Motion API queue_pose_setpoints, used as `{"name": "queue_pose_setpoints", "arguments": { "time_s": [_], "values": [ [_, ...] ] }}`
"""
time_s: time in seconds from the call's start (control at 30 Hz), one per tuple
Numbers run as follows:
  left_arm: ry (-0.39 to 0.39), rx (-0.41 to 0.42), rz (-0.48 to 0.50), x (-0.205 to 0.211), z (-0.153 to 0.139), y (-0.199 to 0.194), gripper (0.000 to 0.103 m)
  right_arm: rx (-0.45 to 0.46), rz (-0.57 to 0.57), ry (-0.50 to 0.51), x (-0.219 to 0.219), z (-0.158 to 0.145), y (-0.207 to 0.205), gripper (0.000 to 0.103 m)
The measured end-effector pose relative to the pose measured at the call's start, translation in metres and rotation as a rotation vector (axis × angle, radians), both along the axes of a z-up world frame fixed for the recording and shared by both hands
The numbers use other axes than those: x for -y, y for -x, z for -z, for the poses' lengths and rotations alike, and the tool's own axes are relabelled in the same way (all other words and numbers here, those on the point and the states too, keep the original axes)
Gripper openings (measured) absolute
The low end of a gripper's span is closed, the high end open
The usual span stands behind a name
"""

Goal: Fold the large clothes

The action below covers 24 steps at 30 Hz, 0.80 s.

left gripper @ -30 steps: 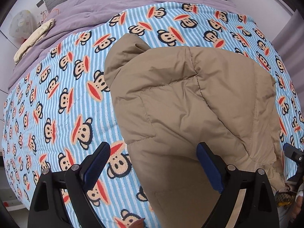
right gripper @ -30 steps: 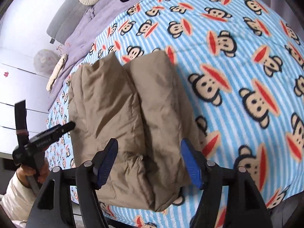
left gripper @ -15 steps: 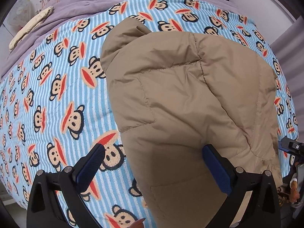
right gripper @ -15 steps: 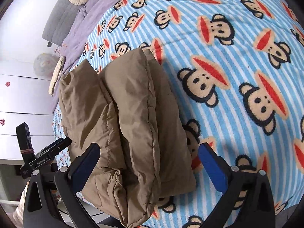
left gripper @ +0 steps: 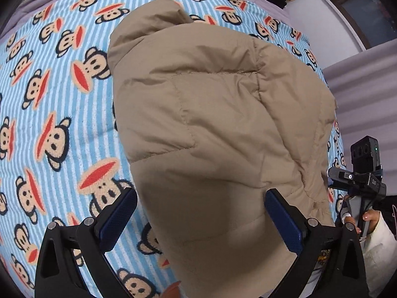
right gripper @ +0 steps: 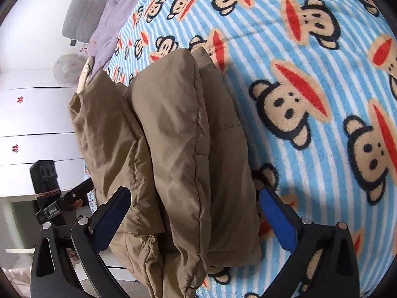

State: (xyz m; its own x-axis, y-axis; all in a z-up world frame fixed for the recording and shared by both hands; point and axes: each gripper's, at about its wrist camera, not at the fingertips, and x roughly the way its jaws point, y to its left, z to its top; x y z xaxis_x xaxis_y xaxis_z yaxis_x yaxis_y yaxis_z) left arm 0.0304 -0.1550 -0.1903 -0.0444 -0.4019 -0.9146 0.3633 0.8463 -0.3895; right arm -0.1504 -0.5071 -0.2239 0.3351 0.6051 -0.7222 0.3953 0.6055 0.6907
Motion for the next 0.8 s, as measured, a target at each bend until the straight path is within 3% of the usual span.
{"name": "queue_pose_setpoints", "arguments": {
  "time_s": [0.27, 0.63, 0.8],
  "values": [
    [0.205, -0.189, -0.107, -0.016, 0.04, -0.012, 0.103, 0.0, -0.034, -0.08, 0.0, 0.022, -0.021, 0.103],
    [0.296, -0.305, -0.176, -0.01, 0.086, -0.018, 0.103, -0.036, -0.024, -0.235, -0.025, 0.066, -0.066, 0.103],
    [0.322, -0.273, -0.15, 0.003, 0.073, -0.011, 0.101, -0.062, 0.023, -0.275, -0.029, 0.071, -0.069, 0.102]
  ]
}}
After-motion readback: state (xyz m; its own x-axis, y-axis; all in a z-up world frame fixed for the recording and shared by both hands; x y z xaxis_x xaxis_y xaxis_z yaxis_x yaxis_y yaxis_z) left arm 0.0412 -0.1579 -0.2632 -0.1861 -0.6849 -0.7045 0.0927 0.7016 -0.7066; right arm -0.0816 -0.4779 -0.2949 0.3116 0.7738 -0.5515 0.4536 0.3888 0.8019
